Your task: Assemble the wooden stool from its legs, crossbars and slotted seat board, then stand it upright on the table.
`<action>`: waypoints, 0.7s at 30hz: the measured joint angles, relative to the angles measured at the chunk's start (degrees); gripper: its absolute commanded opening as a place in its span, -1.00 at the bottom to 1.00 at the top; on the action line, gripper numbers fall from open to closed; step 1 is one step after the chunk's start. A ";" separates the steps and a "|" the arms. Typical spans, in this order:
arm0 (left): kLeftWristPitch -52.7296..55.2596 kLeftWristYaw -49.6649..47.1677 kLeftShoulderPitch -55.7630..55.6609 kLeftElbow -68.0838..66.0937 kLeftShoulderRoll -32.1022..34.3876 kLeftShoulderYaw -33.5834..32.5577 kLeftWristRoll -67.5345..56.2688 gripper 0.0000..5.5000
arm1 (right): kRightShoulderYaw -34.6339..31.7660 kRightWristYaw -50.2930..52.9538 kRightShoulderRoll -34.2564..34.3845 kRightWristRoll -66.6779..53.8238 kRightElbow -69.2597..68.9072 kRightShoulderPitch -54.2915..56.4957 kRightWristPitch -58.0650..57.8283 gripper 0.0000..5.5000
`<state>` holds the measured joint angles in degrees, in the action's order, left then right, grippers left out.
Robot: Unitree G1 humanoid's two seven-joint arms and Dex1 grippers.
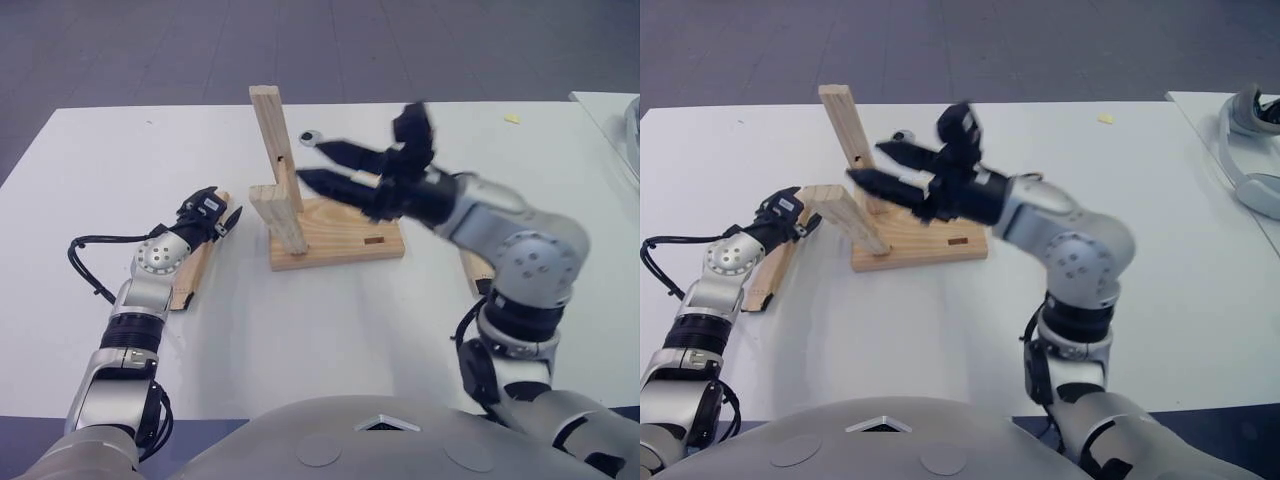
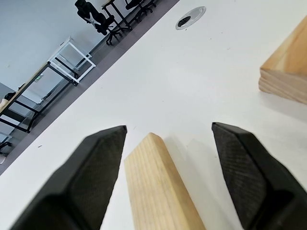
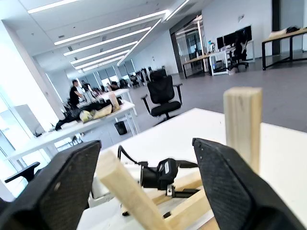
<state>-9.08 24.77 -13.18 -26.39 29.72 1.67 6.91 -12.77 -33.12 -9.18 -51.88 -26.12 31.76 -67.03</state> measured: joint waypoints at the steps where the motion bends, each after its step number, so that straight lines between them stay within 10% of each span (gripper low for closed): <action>1: -0.01 0.01 -0.09 0.01 0.02 0.02 0.02 0.20 | -2.31 -0.29 -1.60 -1.19 1.86 1.62 0.42 0.29; 4: -0.01 0.22 -0.11 0.16 0.81 0.51 0.59 0.20 | -1.17 -1.03 -10.83 6.56 6.94 2.60 6.49 0.29; 9: -0.19 0.89 -3.65 1.79 2.35 7.41 9.74 0.20 | 22.03 1.59 -27.88 39.04 15.49 -5.83 26.46 0.29; 21: -7.80 0.13 -15.96 -12.14 -3.13 18.01 18.38 0.20 | 33.33 2.82 -26.43 55.90 28.51 -12.39 39.56 0.29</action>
<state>-16.88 24.90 -29.14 -38.54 26.59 19.68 25.30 20.55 -30.30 -35.61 4.02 2.38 19.38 -27.47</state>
